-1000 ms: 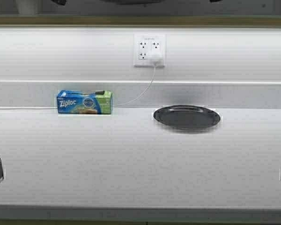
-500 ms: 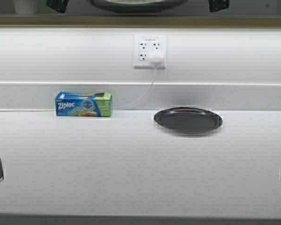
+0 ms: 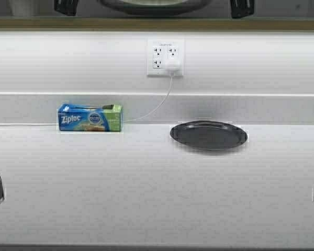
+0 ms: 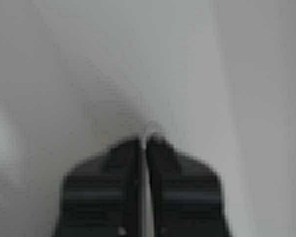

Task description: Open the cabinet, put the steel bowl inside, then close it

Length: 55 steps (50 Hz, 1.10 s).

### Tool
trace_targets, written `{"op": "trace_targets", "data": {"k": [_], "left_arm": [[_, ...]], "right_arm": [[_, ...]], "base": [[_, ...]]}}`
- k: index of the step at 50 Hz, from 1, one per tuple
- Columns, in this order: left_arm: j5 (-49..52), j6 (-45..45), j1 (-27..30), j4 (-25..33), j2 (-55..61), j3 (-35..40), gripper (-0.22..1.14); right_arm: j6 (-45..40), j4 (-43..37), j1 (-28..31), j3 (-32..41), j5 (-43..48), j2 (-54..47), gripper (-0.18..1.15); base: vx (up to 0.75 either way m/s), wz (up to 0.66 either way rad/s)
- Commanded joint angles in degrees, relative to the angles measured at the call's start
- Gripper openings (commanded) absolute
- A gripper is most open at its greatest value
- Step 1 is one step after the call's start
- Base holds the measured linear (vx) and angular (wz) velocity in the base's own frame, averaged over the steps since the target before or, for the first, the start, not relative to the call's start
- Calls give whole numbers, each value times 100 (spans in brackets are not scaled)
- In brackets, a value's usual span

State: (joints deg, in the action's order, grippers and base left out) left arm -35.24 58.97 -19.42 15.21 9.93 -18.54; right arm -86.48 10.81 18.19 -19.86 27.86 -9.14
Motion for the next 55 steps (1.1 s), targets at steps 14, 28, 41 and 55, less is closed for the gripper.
{"op": "trace_targets", "data": {"k": [14, 28, 41, 55], "left_arm": [[-694, -9, 18, 360, -114, -211, 97], [-844, -9, 255, 378, -360, -562, 97], [-879, -26, 281, -70, -756, -940, 66], [-659, -800, 105, -141, -1318, -1688, 7]], "right_arm": [[211, -264, -62, -185, 272, 132, 95], [316, -272, -325, -422, 272, 352, 95], [510, -167, -396, -853, 281, 835, 80], [1969, -158, -70, -1178, -9, 1362, -3]], "base": [[1, 0], [0, 0], [0, 0], [-1, -1]]}}
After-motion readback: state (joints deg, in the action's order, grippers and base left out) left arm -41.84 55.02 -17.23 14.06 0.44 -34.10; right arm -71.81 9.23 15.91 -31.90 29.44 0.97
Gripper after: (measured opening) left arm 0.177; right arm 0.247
